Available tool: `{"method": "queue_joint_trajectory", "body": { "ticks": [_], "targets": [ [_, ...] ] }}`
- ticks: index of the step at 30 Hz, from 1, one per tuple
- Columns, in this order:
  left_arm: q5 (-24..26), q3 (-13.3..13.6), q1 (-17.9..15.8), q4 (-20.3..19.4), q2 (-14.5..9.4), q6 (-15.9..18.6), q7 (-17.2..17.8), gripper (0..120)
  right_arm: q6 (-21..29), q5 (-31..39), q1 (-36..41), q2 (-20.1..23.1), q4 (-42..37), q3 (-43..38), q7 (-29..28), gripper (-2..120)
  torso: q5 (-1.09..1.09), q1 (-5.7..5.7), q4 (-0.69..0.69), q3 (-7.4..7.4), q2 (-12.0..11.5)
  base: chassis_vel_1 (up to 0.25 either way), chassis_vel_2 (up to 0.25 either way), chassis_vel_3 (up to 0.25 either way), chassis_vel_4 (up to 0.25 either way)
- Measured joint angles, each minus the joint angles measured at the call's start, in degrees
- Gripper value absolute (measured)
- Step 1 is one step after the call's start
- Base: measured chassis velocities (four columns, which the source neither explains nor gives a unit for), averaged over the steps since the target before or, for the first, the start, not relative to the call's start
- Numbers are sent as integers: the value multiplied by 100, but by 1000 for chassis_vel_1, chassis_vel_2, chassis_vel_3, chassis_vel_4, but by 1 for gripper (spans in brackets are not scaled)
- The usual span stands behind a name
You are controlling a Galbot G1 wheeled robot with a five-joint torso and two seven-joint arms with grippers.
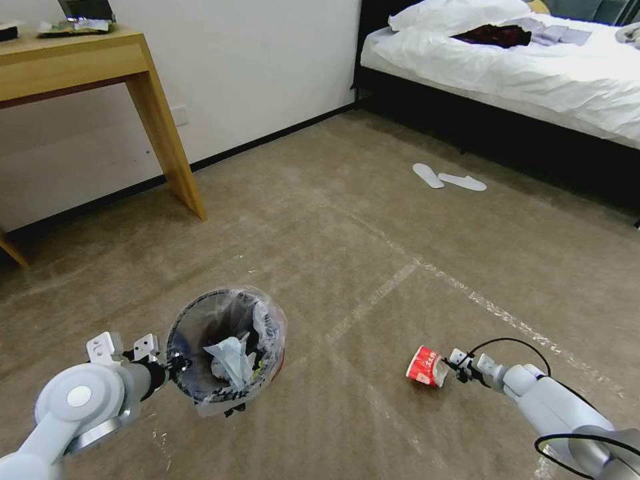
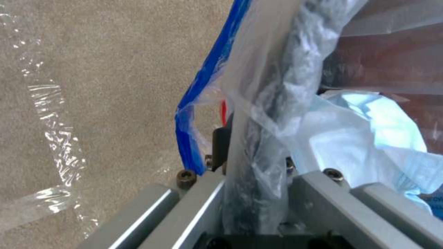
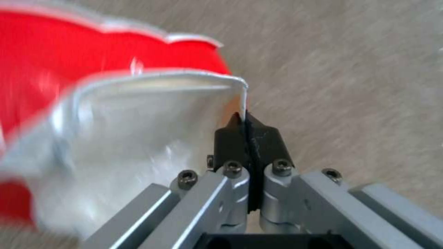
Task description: Pick up the trash bin and place the garbage on the floor into it.
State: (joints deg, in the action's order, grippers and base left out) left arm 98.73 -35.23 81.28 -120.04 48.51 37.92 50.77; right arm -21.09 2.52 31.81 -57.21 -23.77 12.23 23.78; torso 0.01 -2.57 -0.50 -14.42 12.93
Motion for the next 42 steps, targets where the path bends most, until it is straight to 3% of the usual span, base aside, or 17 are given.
{"method": "queue_joint_trajectory", "body": {
  "ticks": [2, 7, 9, 13, 19, 22, 24, 25, 28, 31, 34, 42],
  "targets": [
    [0, 0, 0, 0, 0, 0, 0, 0, 0, 0, 0, 0, 0, 0, 0, 0, 0, 0, 0, 0, 0, 0, 0, 0, 0],
    [23, 15, -43, -4, -43, -8, -1, 0, 55, 500, 111, 304, -738, -316, 37, 0, 4, -1, -1, -1, 0, 0, 0, 0, 0],
    [32, 38, -55, -8, -50, -9, 0, 0, 123, 945, 269, 538, -1429, -527, 9, 0, -3, 0, -4, 0, 0, 0, 0, 0, 0],
    [32, 48, -58, -16, -62, -9, 0, 0, 97, 1267, 292, 612, -1738, -653, -16, 0, 3, 0, 0, 0, 0, 0, 0, 0, 0],
    [29, 69, -78, -16, -46, -9, -8, 0, -392, 2590, 3, 719, -2039, -842, -20, 0, 0, 0, -2, 0, 0, 0, 0, 0, 0],
    [30, 70, -100, 6, -34, -9, -22, 0, -552, 2897, -89, 726, -2139, -883, 43, 0, 1, 0, -3, -1, 0, 0, 0, 0, 0],
    [30, 95, -147, 56, -17, -2, -37, 0, -726, 3578, -222, 779, -2596, -1070, 180, 0, 0, 0, 0, -1, 0, 0, 0, 0, 0],
    [30, 95, -147, 56, -17, -2, -37, 0, -726, 3578, -222, 779, -2596, -1070, 180, 0, 0, 0, 0, -1, 0, 0, 0, 0, 0],
    [29, 153, -204, 105, -3, 5, -46, 0, -738, 4378, -288, 913, -3604, -1428, 184, 0, -2, 0, -2, 0, 0, 0, 0, 0, 0],
    [32, 154, -209, 107, 8, 5, -42, 0, -738, 4545, -307, 961, -3932, -1461, 189, 0, -1, 0, -4, 0, 0, 0, 0, 0, 0],
    [31, 166, -235, 155, 37, 6, -23, 0, -738, 4958, -324, 1155, -4989, -1442, 237, 0, -1, 0, -1, 1, 0, 0, 0, 0, 0],
    [0, 263, -311, 247, 131, 6, -20, 0, -577, 5195, -481, 1165, -6097, -1274, 273, 0, -1, 1, -2, 0, 0, 0, 0, 0, 0]
  ]
}}
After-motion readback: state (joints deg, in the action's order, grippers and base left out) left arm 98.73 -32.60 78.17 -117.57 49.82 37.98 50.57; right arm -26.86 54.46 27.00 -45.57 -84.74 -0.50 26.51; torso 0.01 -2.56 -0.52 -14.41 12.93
